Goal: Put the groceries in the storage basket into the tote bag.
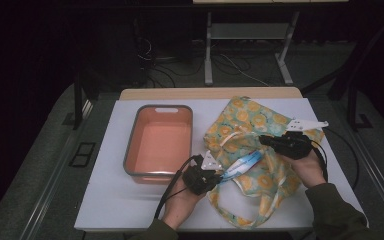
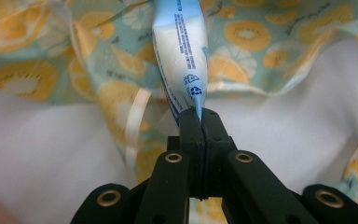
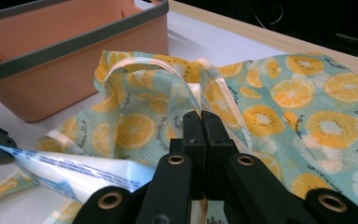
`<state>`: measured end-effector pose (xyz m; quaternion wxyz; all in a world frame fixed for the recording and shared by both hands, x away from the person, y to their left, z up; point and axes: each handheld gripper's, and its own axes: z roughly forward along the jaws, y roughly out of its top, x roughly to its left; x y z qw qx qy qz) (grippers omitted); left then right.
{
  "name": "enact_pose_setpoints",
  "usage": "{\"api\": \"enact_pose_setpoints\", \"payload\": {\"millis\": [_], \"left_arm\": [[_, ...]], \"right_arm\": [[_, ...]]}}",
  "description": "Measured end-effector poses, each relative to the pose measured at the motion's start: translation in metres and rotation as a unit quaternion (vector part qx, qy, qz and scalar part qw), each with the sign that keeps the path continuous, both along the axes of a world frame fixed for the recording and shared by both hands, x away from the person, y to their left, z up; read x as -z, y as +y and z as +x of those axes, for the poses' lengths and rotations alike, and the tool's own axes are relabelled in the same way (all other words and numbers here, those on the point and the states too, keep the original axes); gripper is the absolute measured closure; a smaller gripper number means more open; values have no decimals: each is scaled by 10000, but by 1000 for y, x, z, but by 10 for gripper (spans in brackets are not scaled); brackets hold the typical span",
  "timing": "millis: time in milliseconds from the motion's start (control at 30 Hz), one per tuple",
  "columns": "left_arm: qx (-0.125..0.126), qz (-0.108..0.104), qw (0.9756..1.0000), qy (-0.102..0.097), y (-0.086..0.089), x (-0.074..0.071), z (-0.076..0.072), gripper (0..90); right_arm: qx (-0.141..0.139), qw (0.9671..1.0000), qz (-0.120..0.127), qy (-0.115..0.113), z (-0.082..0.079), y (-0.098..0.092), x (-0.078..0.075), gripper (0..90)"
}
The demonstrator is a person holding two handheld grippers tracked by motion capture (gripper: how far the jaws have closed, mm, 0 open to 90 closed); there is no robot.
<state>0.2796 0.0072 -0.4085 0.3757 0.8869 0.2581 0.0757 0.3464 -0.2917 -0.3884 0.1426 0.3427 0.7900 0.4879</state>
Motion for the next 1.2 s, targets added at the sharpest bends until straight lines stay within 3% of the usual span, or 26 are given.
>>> {"api": "enact_pose_setpoints", "payload": {"millis": [333,733,1000,1100,1200], "left_arm": [[-33,-87,10000,-25,-30,0,21,892],[-182,-146,9997,-3,-65,-1,57,892],[-258,-202,9995,7,-84,5,76,891],[-267,-134,9995,32,-93,10,81,890],[-335,-214,9992,85,-103,13,87,888]], "right_arm": [[-12,10000,61,-20,0,-1,-1,896],[-19,10000,83,-35,0,-2,-2,896],[-22,9999,107,-46,-1,-4,-4,896],[-25,9999,120,-61,-2,-4,-5,896],[-18,9999,141,-57,-3,-6,-5,896]]}}
